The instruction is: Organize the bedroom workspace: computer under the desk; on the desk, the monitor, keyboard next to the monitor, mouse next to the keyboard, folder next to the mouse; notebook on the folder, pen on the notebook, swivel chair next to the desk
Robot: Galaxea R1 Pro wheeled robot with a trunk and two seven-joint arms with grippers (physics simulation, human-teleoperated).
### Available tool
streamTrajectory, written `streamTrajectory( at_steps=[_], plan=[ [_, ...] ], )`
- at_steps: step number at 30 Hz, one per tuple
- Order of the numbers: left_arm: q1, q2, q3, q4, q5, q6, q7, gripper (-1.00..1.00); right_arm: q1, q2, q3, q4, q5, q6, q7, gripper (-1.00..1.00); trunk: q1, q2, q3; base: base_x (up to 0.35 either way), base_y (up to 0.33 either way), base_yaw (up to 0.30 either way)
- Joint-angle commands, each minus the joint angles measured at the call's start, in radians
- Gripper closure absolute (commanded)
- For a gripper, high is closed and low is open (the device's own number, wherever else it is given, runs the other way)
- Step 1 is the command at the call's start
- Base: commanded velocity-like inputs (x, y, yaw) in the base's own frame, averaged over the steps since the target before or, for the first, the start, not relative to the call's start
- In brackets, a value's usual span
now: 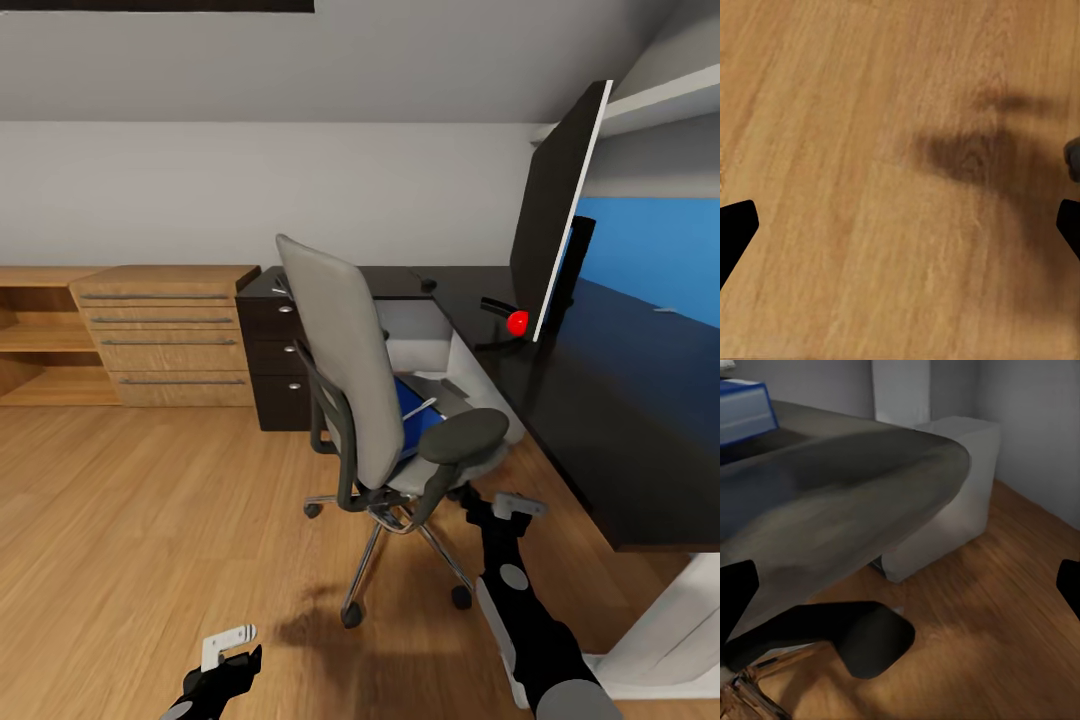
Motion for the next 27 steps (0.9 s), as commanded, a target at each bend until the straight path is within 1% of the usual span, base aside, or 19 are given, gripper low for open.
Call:
streamTrajectory(
  at_steps=[1, 5, 17, 27],
  plan=[
    [0.0, -0.001, 0.001, -0.002, 0.008, 0.006, 0.002, -1.0, 0.0, 0.001, -0.002, 0.0, 0.0, -0.003, -0.001, -1.0, 0.0, 0.0, -0.001, 0.0, 0.0, 0.111],
    [0.0, -0.001, 0.001, -0.002, 0.008, 0.006, 0.002, -1.0, 0.0, 0.002, -0.001, 0.0, 0.0, -0.003, 0.0, -1.0, 0.0, 0.0, -0.001, 0.0, 0.0, 0.134],
    [0.0, -0.001, 0.001, -0.002, 0.008, 0.006, 0.002, -1.0, 0.0, 0.001, -0.001, 0.002, 0.0, -0.003, 0.0, -1.0, 0.0, 0.0, -0.001, 0.0, 0.0, 0.034],
    [0.0, -0.001, 0.001, -0.002, 0.008, 0.006, 0.002, -1.0, 0.0, 0.001, -0.002, 0.002, -0.001, -0.003, 0.0, -1.0, 0.0, 0.0, -0.001, 0.0, 0.0, 0.207]
  ],
)
